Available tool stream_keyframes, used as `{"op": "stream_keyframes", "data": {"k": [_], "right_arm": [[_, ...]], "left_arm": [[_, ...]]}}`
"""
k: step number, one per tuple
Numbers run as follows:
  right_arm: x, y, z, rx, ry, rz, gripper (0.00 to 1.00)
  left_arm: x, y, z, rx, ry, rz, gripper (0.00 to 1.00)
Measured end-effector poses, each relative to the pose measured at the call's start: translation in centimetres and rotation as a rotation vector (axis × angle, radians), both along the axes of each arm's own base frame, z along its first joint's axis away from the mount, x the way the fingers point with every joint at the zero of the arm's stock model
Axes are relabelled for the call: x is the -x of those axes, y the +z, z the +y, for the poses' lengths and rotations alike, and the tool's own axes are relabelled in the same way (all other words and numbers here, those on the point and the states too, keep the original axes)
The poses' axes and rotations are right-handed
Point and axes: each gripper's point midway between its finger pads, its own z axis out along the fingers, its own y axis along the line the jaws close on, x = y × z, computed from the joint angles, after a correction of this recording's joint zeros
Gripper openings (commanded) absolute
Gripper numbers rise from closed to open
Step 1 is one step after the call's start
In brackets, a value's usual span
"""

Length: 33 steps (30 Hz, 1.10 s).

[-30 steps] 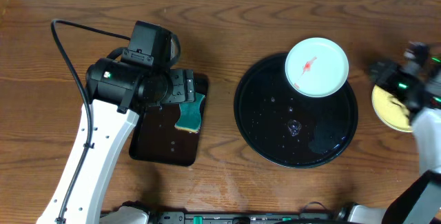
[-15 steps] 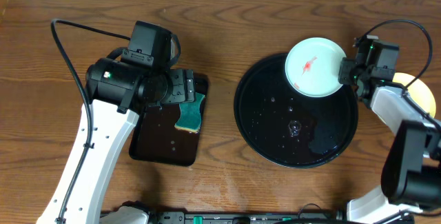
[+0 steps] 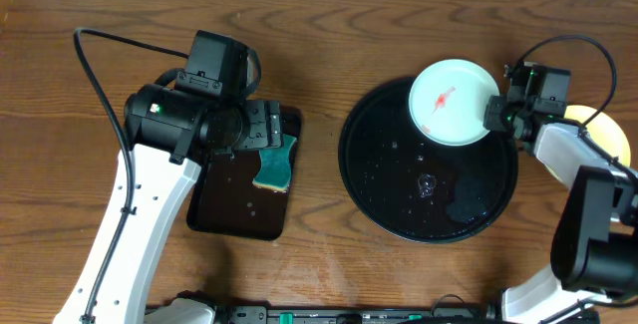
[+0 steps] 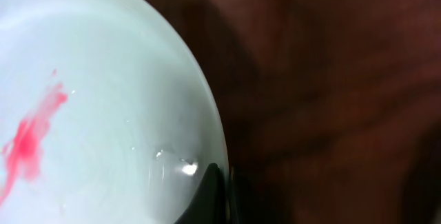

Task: Clean dirty plates on tray and stack at the side
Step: 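Grasp the stained pale green plate rim and slide it to tray center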

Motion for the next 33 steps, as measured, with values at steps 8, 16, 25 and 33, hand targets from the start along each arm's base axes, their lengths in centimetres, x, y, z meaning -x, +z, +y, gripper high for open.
{"op": "stream_keyframes", "data": {"k": [8, 16, 25, 33], "right_arm": [[4.9, 3.5, 1.8, -0.119, -0.053, 0.108, 0.01], [10.7, 0.0, 6.8, -0.2, 0.024, 0.349, 0.01], [10.4, -2.1, 7.0, -0.066, 0.126, 0.295, 0.34], [9.9, -1.3, 7.0, -0.046, 0.17, 0.258, 0.39]], "left_arm": [[0.0, 0.0, 0.0, 0.0, 0.0, 0.001, 0.85], [0.0, 0.0, 0.0, 0.0, 0.0, 0.0, 0.85], [0.0, 0.0, 0.0, 0.001, 0.001, -0.002, 0.85], [-0.4, 0.2, -0.1, 0.008, 0.007, -0.016, 0.85]]}}
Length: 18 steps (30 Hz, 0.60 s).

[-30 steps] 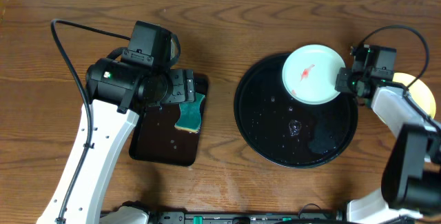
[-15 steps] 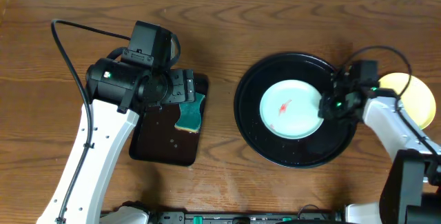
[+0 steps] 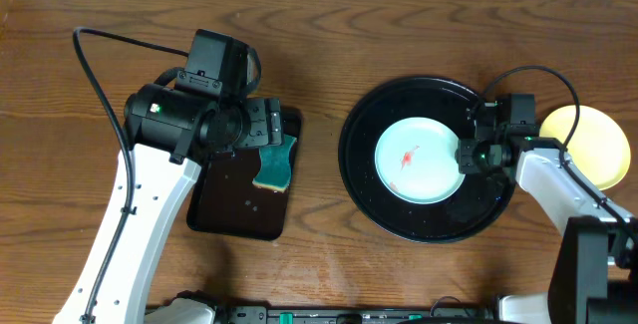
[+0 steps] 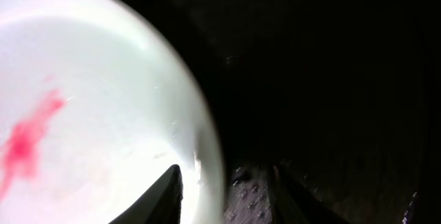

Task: Clean dirty plates on tray and stack at the side
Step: 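Grasp the stained pale green plate rim and slide it to tray center, then move the left gripper to the sponge and grasp it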

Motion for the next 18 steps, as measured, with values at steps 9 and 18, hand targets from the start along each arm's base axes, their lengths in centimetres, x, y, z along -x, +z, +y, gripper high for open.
{"op": "stream_keyframes", "data": {"k": [9, 18], "right_arm": [[1.5, 8.9, 4.2, -0.233, 0.09, -0.158, 0.3], [3.7, 9.8, 5.2, -0.296, 0.099, -0.11, 0.29]], "left_arm": [[-1.7, -1.8, 0.0, -0.025, 0.013, -0.016, 0.84], [-2.5, -16.1, 0.3, -0.139, 0.019, 0.272, 0.65]]}}
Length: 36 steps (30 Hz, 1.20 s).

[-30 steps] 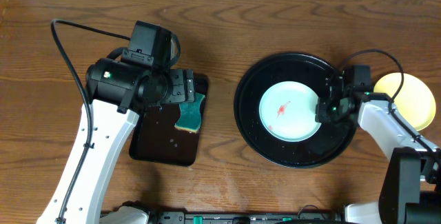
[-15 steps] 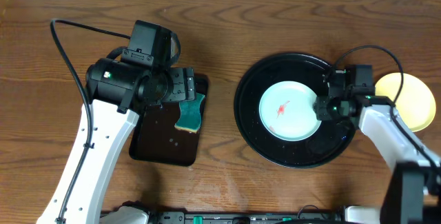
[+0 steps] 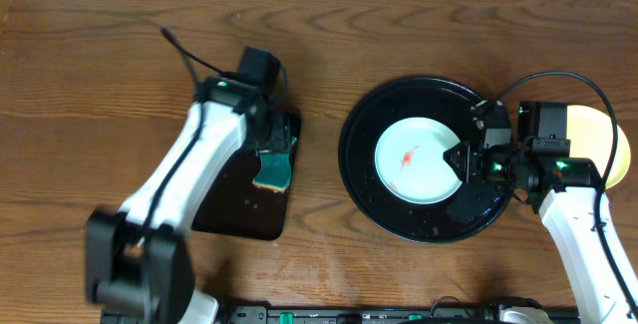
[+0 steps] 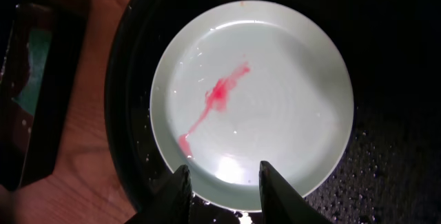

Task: Clean dirty plates on tray and stack at the side
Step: 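Move the left gripper to the sponge and grasp it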

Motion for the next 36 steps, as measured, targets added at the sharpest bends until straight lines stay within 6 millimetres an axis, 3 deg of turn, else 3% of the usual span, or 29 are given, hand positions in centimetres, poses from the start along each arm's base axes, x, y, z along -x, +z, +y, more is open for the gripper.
{"op": "stream_keyframes", "data": {"k": [6, 9, 19, 20, 21, 25, 30, 36], "right_arm": [[0.1, -0.1, 0.0, -0.001, -0.002, 0.006, 0.28], [0.1, -0.1, 0.0, -0.002, -0.002, 0.008, 0.27], [0.3, -0.2, 0.0, -0.003, -0.002, 0.018, 0.25], [0.4, -0.2, 0.0, -0.004, -0.001, 0.021, 0.25], [0.5, -0.2, 0.0, -0.004, -0.001, 0.024, 0.25], [0.5, -0.2, 0.0, -0.004, -0.001, 0.024, 0.25], [0.5, -0.2, 0.0, -0.004, -0.001, 0.023, 0.25], [0.6, -0.3, 0.0, -0.004, -0.001, 0.03, 0.26]], "left_arm": [[-0.2, -5.8, 0.0, -0.037, -0.003, 0.116, 0.36], [-0.5, -7.0, -0.3, -0.026, -0.004, 0.128, 0.08], [-0.2, -6.1, 0.0, -0.031, 0.003, 0.149, 0.1], [-0.1, -5.8, 0.3, -0.034, 0.009, 0.149, 0.27], [0.1, -5.3, 0.8, -0.041, 0.017, 0.147, 0.38], [0.4, -3.2, 2.2, -0.061, 0.046, 0.124, 0.56], [-0.3, -2.8, 1.3, -0.015, 0.038, 0.081, 0.59], [-0.3, -5.9, 0.4, 0.019, 0.02, 0.033, 0.57]]}}
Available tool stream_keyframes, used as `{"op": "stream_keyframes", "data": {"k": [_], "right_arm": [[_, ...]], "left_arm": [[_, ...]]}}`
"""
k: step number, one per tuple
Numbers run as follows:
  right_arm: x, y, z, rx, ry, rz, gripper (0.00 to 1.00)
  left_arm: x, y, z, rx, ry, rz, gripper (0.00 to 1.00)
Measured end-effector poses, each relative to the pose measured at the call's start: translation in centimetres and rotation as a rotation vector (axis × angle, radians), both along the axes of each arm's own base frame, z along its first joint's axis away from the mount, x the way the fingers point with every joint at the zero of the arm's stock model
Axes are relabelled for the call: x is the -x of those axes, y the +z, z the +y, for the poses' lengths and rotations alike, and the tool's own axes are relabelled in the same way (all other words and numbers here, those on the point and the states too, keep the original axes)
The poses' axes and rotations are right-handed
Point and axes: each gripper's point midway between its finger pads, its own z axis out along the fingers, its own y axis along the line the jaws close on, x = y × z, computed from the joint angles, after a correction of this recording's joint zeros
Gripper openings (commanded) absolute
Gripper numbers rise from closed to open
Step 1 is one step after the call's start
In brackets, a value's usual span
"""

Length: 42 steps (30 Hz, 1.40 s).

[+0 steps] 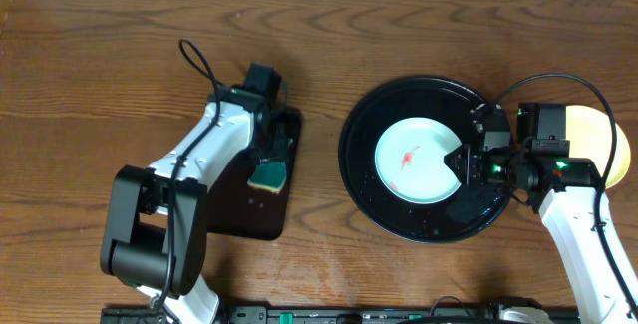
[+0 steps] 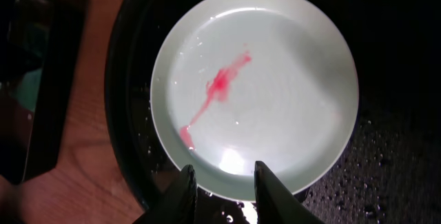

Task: Clean dirty plates on tray and stack at the side
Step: 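Move the left gripper to the sponge and grasp it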

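A pale green plate (image 1: 417,161) (image 2: 255,79) with a red smear lies flat in the middle of the round black tray (image 1: 429,219) (image 2: 393,182). My right gripper (image 1: 462,161) (image 2: 226,195) hovers open over the plate's right rim, holding nothing. A teal sponge (image 1: 268,173) lies in the small dark rectangular tray (image 1: 234,209). My left gripper (image 1: 265,148) points down at the sponge's far end. Its jaws are hidden under the wrist.
A yellow plate (image 1: 601,137) sits on the table right of the round tray, partly under my right arm. Water drops speckle the round tray's floor. The dark rectangular tray's corner (image 2: 27,114) shows at the left of the right wrist view.
My left arm has changed its pose and its gripper now sits lower at the sponge. The right gripper has hardly shifted and stays open over the plate's rim.
First my right gripper was shut on the smeared plate's rim at the round tray's back right. Then the plate lay in the tray's middle with the jaws open at its rim. After that the gripper stood higher, still open. The left gripper stayed by the sponge throughout.
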Motion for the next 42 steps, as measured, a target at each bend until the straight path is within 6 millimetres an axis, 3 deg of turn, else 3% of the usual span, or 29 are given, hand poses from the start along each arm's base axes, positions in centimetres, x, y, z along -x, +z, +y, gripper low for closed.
{"op": "stream_keyframes", "data": {"k": [1, 4, 6, 15, 16, 19, 21, 25, 31, 33, 36, 39, 42], "right_arm": [[0.1, 0.0, 0.0, 0.0, 0.0, 0.003, 0.26], [0.1, 0.0, 0.0, 0.0, 0.0, 0.003, 0.25], [0.1, 0.0, 0.0, 0.0, 0.0, 0.003, 0.25], [0.2, -0.1, 0.0, 0.0, 0.0, 0.008, 0.25], [0.2, -0.1, 0.0, 0.0, 0.0, 0.008, 0.25], [0.2, -0.1, 0.0, 0.0, 0.0, 0.009, 0.26], [0.2, -0.1, 0.0, 0.0, 0.0, 0.009, 0.26], [0.2, -0.1, -0.1, 0.004, -0.002, 0.009, 0.27], [0.5, -0.8, -1.1, 0.059, -0.039, 0.039, 0.29], [0.5, -0.9, -1.5, 0.074, -0.062, 0.049, 0.31], [0.4, -1.0, -1.9, 0.088, -0.088, 0.052, 0.32], [0.3, -1.1, -2.0, 0.095, -0.101, 0.053, 0.33], [0.2, -1.1, -2.2, 0.1, -0.107, 0.05, 0.33]], "left_arm": [[0.1, -0.6, 0.0, 0.002, 0.0, -0.004, 0.51], [0.0, -1.8, -0.3, 0.028, 0.004, -0.034, 0.19], [0.0, -1.8, -0.9, 0.056, -0.006, -0.042, 0.14], [1.6, -1.2, -0.4, 0.029, -0.007, 0.033, 0.12], [1.9, -0.9, -0.1, 0.013, -0.006, 0.051, 0.14], [1.9, 0.5, 0.5, -0.023, -0.005, 0.057, 0.42], [1.3, 1.8, 0.7, -0.034, -0.006, 0.019, 0.48], [0.3, 4.0, 0.7, -0.029, 0.0, -0.051, 0.49], [0.1, 2.8, 0.8, -0.041, 0.001, -0.052, 0.49], [0.3, 1.7, 0.9, -0.044, 0.001, -0.041, 0.47], [1.1, -0.6, 1.3, -0.065, 0.003, 0.003, 0.27], [1.1, -1.0, 1.6, -0.081, 0.009, 0.007, 0.08], [1.1, -0.9, 1.8, -0.086, 0.006, 0.008, 0.08]]}}
